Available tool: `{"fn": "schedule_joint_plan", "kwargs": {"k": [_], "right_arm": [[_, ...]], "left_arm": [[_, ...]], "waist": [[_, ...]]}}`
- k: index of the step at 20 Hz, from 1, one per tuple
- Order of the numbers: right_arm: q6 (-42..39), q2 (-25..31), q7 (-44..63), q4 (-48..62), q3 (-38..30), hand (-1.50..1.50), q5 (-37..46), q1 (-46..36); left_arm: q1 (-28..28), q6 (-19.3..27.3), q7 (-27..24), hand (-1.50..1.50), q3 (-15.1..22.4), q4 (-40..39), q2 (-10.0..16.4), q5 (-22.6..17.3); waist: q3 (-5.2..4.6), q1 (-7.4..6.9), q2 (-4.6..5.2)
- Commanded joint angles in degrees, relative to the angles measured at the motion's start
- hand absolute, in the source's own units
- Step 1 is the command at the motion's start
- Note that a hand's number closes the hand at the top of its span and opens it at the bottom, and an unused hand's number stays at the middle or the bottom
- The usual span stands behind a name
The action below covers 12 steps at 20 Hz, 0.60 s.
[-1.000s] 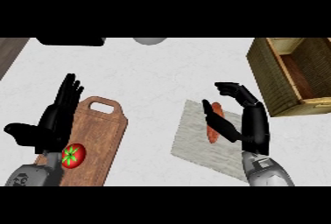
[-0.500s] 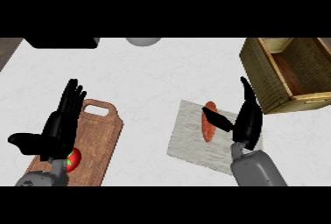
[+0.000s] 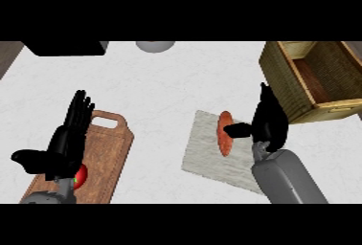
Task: Pick the sweet potato from the placemat and place it in the basket
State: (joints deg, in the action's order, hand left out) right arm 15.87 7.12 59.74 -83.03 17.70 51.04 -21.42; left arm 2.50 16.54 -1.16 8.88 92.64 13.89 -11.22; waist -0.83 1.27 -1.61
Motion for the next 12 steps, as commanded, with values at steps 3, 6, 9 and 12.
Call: {"fn": "schedule_joint_plan", "kwargs": {"k": [3,6,9,12], "right_arm": [[-21.70,-3.97,19.64,-7.78,-0.55,-1.50,-3.39,-10.32],[-25.56,-6.91,25.28,-8.47,-1.95,-1.50,-1.65,-15.01],[-29.03,-7.00,25.39,-6.21,-4.75,-1.50,-0.89,-16.45],[-31.03,-7.04,25.44,-5.38,-4.66,-1.50,-0.57,-13.87]], "left_arm": [[-0.26,-0.85,-0.21,0.00,-0.65,0.28,0.41,-0.61],[-1.19,0.14,-0.94,0.00,0.51,0.81,-0.73,0.58],[-0.48,0.19,0.64,0.00,0.70,2.39,-0.46,0.59],[-1.49,-0.36,-0.53,0.00,-0.67,0.94,0.14,0.12]], "waist": [[0.46,-0.29,0.47],[0.54,-0.75,0.67],[0.60,-0.68,0.84],[0.56,-0.46,0.86]]}}
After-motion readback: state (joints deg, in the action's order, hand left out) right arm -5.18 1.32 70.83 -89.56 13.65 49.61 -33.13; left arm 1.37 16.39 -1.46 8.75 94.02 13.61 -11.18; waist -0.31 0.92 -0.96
